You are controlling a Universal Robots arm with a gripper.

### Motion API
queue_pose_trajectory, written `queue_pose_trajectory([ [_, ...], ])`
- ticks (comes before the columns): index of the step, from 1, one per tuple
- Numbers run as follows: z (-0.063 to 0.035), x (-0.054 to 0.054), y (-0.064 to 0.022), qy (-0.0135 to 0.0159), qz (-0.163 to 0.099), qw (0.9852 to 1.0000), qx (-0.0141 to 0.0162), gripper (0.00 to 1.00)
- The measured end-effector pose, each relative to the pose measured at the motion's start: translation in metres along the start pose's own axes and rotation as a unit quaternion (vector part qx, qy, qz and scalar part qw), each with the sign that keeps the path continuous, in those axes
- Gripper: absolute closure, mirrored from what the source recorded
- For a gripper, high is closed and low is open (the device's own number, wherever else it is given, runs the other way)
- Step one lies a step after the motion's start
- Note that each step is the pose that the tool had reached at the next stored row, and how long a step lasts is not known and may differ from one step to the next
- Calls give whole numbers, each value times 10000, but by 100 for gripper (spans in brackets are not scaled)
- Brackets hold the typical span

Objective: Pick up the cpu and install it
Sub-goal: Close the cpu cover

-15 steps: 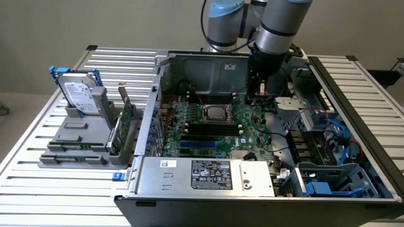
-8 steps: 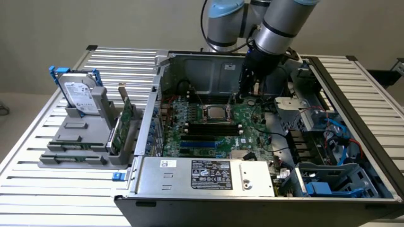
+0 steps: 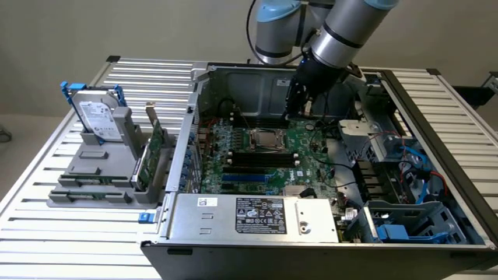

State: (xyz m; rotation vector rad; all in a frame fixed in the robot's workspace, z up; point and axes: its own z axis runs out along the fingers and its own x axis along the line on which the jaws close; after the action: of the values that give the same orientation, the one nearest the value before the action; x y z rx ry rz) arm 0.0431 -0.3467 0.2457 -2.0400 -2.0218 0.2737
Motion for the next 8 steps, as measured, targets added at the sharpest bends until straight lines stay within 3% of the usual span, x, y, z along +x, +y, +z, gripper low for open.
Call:
queue_pose_trajectory([
  [3,49,-3,-89,2,1,10000,45,89],
  [8,170,-7,-262,1,2,10000,58,89],
])
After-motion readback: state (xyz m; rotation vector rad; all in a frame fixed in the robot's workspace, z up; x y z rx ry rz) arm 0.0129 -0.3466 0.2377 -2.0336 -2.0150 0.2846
